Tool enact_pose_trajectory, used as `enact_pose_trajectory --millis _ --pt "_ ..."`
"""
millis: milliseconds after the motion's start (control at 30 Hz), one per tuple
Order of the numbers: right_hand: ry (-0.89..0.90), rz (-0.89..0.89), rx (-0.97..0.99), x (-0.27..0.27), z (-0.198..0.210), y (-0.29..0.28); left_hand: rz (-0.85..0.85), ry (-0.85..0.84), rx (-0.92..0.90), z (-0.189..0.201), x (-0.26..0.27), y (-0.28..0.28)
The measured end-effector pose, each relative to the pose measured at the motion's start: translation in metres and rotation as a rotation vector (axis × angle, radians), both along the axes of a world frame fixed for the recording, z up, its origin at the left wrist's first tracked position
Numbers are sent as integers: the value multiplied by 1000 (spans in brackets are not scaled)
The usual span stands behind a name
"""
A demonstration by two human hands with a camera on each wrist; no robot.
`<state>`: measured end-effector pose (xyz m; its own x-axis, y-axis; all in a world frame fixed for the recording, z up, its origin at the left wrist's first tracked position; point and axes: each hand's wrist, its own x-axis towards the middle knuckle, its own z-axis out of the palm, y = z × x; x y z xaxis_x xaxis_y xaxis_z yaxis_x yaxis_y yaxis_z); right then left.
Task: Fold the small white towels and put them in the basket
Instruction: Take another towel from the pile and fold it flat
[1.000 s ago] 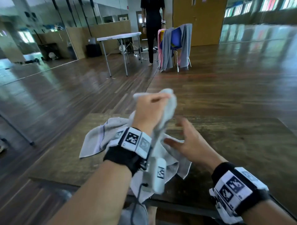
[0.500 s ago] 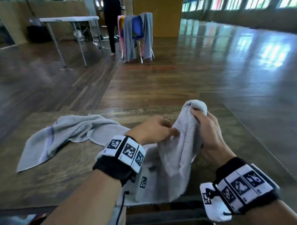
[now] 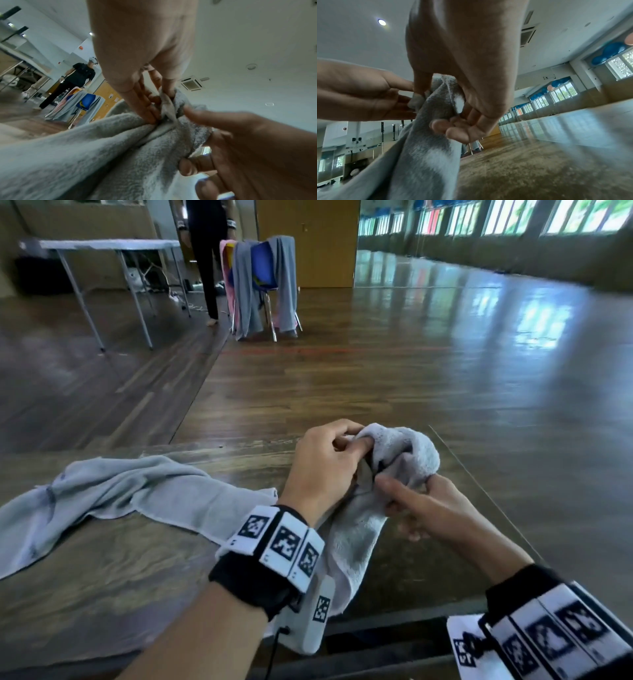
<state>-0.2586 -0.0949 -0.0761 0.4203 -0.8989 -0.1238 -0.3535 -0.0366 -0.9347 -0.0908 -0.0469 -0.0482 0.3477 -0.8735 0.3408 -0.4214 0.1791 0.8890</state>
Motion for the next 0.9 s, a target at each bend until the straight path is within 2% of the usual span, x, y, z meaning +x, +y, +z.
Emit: enact_pose_trajectory --millis 67,167,233,333,367,433,500,567,633,733,833,900 --pt "-61 -33 -33 -8 -2 -1 -99 95 -10 4 -8 1" --pt "-285 -137 -113 -25 -2 -11 -207 76 -34 10 -15 0" --pt "-400 -170 -185 -33 0 -16 -212 131 -32 15 -15 -2" --pt "-440 -147 -373 -38 -1 -17 -123 204 5 12 -11 -8" --pt "-411 -105 -434 -40 -1 -15 -106 195 55 9 -11 -10" --pt "-296 10 -491 -41 -1 -12 -174 191 197 2 -10 -14" --pt "-141 96 -431 -40 -4 -12 -249 171 286 -5 -12 -18" --pt "-20 99 -353 -40 -12 -14 -200 -31 298 -10 -11 -19" --pt "75 37 -330 -40 -19 -17 -113 -121 248 -13 -10 -20" --pt "149 -8 -346 -38 -20 -19 13 -75 139 -13 -4 -18" --pt "204 -23 -330 -34 -16 -16 76 38 145 -12 6 -17" --pt "327 -112 -285 -32 -16 -15 110 130 137 -9 13 -15"
